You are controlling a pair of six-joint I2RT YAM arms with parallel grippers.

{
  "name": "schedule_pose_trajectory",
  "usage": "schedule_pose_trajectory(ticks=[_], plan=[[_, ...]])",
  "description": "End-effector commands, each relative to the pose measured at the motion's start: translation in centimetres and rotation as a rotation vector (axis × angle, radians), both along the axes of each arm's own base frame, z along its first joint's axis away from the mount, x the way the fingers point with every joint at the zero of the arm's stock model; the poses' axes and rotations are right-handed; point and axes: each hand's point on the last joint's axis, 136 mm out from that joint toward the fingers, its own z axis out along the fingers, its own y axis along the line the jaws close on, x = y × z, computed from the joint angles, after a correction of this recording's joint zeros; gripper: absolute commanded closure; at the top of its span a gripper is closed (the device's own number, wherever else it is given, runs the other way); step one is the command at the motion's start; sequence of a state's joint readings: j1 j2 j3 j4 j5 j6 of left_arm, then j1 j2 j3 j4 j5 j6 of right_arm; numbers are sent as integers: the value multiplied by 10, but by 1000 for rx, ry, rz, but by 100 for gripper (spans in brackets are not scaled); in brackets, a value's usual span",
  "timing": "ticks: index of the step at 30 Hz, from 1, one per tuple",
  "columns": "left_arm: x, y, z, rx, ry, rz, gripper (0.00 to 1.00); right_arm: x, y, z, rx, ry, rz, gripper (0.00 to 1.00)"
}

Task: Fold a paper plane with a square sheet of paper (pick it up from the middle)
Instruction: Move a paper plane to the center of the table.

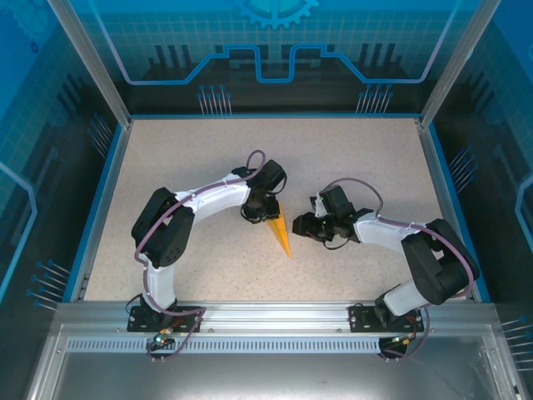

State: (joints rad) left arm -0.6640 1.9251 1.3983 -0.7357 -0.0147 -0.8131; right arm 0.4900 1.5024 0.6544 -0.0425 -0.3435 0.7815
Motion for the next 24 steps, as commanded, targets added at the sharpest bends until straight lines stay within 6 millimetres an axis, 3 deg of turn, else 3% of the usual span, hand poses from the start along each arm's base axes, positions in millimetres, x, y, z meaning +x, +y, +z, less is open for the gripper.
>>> schedule_pose_trajectory(ticks=[1, 7, 10, 16, 24], plan=[[-10, 9, 4, 23, 2, 1, 73, 6, 5, 4, 25, -1, 6, 55], [-14, 17, 0, 39, -4, 2, 95, 5, 23, 9, 65, -18, 75, 55], [-16, 20, -1, 34, -17, 5, 100, 5, 33, 11, 70, -26, 113, 54], [-17, 25, -2, 27, -27, -2, 100, 7, 47, 7, 73, -22, 159, 54], [-17, 25, -4, 24, -26, -14, 100, 15, 50, -7, 49, -4, 153, 53]])
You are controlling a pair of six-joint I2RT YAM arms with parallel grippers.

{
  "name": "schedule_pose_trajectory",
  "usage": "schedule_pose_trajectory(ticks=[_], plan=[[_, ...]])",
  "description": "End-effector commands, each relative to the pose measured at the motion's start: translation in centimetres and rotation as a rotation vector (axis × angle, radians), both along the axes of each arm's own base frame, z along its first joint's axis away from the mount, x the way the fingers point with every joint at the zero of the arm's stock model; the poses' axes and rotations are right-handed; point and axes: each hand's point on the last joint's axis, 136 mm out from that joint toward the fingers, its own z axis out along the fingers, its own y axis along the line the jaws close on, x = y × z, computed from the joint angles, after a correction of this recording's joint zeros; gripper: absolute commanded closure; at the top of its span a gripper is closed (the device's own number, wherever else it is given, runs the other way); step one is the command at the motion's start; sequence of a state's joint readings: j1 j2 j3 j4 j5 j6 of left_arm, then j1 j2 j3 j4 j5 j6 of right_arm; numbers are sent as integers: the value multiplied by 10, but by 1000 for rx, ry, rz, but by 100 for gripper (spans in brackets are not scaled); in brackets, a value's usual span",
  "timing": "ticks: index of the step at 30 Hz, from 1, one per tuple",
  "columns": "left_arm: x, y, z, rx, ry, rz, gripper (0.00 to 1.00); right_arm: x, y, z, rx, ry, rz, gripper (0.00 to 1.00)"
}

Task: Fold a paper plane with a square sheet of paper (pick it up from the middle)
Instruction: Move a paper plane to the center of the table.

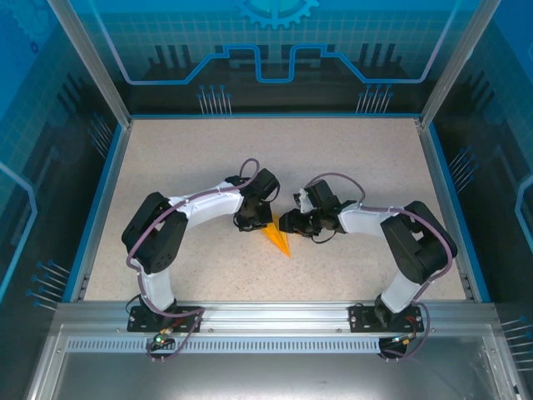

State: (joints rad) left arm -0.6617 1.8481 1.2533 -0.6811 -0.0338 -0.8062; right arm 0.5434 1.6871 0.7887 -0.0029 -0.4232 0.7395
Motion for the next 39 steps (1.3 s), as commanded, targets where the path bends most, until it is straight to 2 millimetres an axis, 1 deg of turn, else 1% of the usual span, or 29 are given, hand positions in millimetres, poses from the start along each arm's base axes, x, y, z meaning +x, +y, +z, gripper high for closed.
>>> schedule_pose_trajectory(ticks=[1, 6, 13, 17, 21, 31, 37, 39], plan=[[3, 4, 7, 1, -24, -14, 100, 3, 8, 1, 12, -18, 27, 53], [4, 3, 6, -4, -23, -14, 100, 0, 18, 5, 74, -11, 59, 55], [4, 3, 6, -3, -23, -13, 100, -11, 20, 14, 109, -27, 94, 57], [5, 2, 6, -7, -24, -9, 100, -15, 21, 12, 90, -29, 113, 57], [4, 2, 6, -9, -21, -9, 100, -21, 27, 12, 87, -38, 144, 57], [4, 0, 7, -18, -21, -9, 100, -22, 28, -2, -45, -55, 167, 59], [4, 1, 7, -16, -20, -11, 100, -21, 28, -8, -104, -62, 176, 63], [3, 1, 7, -18, -21, -12, 100, -22, 24, -12, -134, -57, 173, 65]])
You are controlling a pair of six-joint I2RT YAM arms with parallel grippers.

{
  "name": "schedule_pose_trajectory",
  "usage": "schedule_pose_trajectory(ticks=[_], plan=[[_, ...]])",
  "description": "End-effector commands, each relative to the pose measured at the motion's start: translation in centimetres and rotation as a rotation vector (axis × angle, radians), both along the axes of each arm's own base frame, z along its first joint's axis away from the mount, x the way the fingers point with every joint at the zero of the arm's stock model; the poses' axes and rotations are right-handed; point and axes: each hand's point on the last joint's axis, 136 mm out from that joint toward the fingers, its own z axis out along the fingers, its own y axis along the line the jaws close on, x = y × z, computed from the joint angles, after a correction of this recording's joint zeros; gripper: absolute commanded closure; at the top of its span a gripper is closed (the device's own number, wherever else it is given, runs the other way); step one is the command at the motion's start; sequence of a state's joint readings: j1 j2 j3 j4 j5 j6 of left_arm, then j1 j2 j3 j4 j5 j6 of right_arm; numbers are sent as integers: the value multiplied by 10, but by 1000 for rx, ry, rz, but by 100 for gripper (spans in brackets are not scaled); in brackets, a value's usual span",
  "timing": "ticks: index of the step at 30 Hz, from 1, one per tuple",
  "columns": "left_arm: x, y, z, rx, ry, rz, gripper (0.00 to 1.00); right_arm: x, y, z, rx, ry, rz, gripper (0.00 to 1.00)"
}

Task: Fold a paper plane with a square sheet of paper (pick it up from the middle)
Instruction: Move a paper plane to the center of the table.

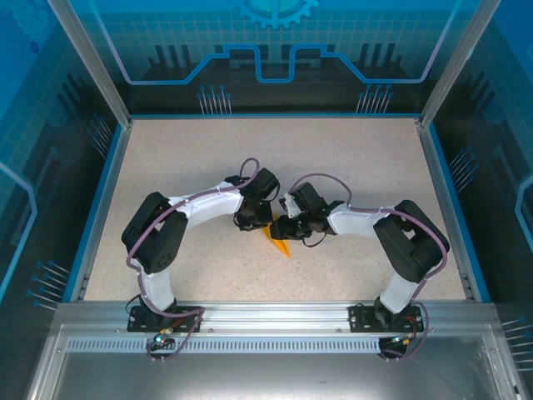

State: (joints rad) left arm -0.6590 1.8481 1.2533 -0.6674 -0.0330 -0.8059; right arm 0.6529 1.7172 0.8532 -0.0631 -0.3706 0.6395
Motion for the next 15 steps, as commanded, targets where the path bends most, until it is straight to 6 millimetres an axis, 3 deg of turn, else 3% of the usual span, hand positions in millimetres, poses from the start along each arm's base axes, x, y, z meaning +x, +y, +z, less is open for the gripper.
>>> schedule_pose_trajectory(ticks=[1, 15], plan=[[0, 2, 6, -10, -12, -14, 100, -5, -6, -13, -83, 9, 14, 66], [0, 0, 7, -22, -13, -19, 96, -1, -3, -15, -148, -18, 28, 74]])
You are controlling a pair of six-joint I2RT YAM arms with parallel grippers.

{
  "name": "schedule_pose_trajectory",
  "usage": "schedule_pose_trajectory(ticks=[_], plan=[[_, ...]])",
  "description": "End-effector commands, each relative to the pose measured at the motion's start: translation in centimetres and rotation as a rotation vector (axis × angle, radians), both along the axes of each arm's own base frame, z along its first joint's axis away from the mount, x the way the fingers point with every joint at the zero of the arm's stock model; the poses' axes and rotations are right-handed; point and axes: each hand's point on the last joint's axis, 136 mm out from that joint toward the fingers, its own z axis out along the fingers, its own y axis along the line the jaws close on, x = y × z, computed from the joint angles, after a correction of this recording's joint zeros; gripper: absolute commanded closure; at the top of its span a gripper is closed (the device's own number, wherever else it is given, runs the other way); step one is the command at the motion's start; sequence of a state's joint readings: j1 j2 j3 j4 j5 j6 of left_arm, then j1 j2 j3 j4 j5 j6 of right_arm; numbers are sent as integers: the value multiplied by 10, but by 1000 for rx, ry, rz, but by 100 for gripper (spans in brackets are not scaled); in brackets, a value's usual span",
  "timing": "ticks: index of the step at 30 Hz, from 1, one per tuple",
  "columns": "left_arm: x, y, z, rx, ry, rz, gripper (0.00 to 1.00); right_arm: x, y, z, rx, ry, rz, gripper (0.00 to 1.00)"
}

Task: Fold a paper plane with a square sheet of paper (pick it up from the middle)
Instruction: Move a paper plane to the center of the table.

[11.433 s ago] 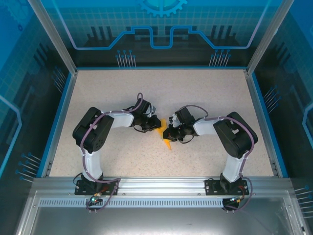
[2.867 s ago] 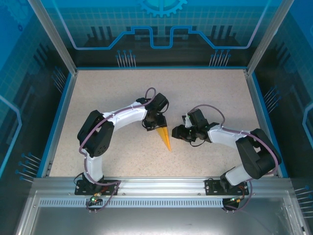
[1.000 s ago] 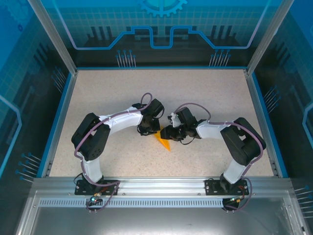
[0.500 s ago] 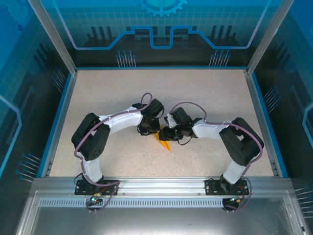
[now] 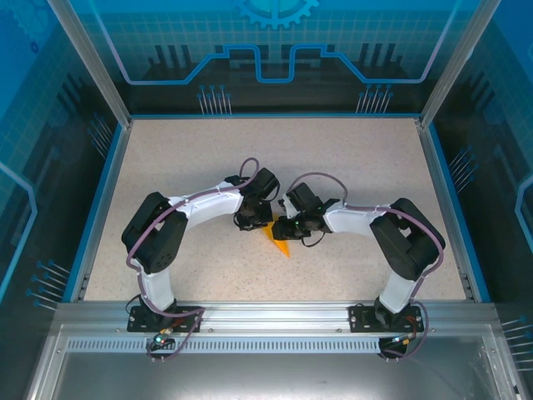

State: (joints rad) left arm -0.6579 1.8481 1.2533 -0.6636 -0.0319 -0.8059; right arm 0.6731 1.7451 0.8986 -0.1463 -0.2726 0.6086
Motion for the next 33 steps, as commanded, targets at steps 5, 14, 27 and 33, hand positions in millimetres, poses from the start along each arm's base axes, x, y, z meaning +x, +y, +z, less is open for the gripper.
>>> schedule_pose_trajectory(ticks=[5, 14, 27, 33], plan=[[-1, 0, 9, -24, -16, -20, 94, -5, 3, -5, -63, -1, 37, 78], [0, -5, 23, -72, -53, -32, 87, -4, 4, 3, -100, -27, 46, 91], [0, 29, 77, -73, -233, 34, 58, 27, -56, 46, -443, -176, -172, 95], [-3, 48, 72, -78, -239, 85, 57, 44, -66, 32, -528, -110, -231, 95]])
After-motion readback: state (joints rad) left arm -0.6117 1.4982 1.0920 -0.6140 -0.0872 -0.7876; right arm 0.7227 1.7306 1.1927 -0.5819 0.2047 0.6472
